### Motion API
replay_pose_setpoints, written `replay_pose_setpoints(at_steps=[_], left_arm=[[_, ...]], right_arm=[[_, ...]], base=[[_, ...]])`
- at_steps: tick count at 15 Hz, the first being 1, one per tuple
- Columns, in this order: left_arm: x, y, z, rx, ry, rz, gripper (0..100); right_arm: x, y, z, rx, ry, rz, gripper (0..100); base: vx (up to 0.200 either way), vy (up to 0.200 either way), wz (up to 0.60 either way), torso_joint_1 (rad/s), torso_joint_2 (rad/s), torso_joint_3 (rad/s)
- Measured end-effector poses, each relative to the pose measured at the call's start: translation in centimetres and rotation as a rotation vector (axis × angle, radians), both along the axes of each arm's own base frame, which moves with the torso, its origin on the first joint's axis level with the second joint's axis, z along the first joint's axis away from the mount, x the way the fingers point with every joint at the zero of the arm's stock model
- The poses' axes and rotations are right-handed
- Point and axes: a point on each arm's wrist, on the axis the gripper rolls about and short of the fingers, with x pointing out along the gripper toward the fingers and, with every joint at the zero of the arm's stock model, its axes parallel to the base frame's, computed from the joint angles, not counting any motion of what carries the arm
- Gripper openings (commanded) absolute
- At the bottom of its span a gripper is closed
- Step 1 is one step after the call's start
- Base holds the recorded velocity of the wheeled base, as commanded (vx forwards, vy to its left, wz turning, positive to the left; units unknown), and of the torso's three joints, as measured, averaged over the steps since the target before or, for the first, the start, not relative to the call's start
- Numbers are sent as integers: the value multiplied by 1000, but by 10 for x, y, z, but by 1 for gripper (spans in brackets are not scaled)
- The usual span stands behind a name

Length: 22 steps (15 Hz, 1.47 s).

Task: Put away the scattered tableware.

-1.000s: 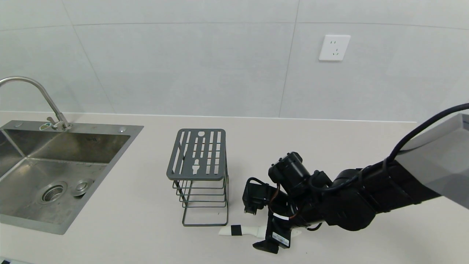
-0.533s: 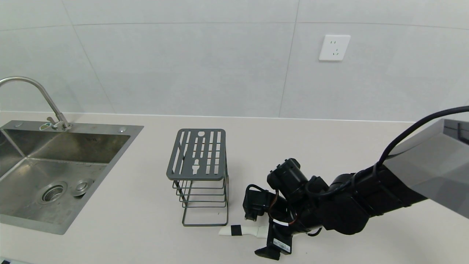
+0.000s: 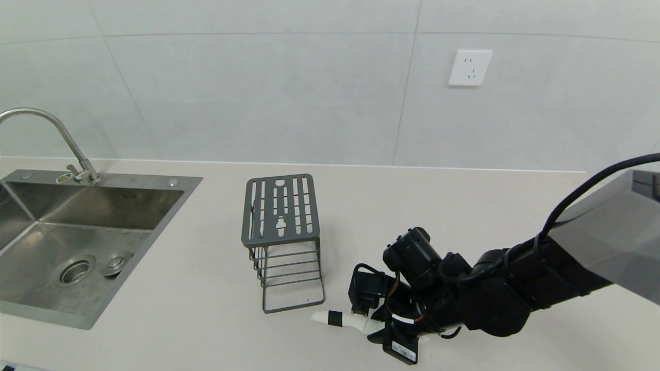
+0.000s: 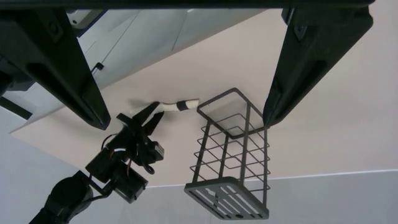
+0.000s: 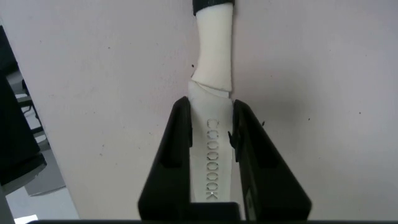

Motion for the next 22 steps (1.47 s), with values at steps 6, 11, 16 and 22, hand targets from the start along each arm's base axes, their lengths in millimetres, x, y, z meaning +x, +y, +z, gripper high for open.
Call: replay_pose_setpoints(at_steps=[6,11,16,22], left_arm=[[-1,0,3,-3,-25,0,100],[-9,0,32,-7,-118,1,100],[-4,0,81,-8,-231,-4,100],[55,-5,150,67,-428,-86,100]], right_arm=[[-5,-4,8,0,-4,2,0],[-15,-12,23,51,-52,6,0],[-37,-35,51,101,-105,-1,0],[-64,-69,91,227,-197,-12,0]], base=[[0,0,0,0,0,0],[0,0,0,0,0,0],[0,0,0,0,0,0],[0,0,0,0,0,0]])
